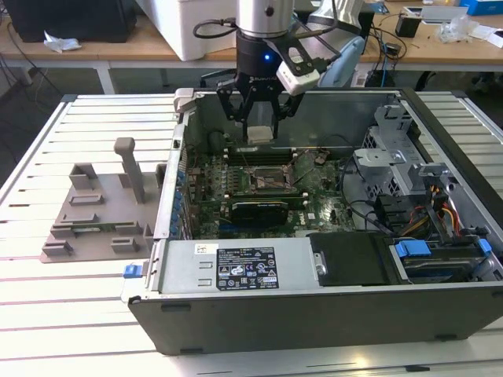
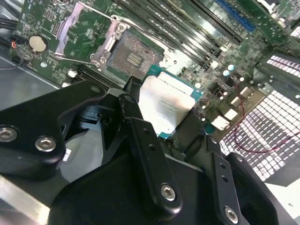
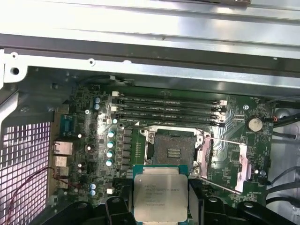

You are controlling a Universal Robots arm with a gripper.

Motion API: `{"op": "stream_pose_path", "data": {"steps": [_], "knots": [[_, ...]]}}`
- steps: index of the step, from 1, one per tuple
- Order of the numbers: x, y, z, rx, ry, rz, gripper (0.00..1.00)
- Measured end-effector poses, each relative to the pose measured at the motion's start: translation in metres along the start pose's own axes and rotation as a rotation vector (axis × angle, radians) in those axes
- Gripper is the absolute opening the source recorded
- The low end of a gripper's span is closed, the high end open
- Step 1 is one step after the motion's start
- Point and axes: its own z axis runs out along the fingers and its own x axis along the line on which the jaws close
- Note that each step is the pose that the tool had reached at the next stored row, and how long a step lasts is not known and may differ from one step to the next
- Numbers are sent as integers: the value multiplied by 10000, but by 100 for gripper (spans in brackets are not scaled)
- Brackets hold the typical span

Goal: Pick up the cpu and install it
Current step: 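Pick up the cpu and move it towards the insertion slot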

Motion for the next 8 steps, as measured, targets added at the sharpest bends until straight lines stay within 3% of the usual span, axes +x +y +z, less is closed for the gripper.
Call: {"op": "stream_pose_path", "data": {"steps": [8], "knots": [[-115,58,152,60,5,0,55]]}}
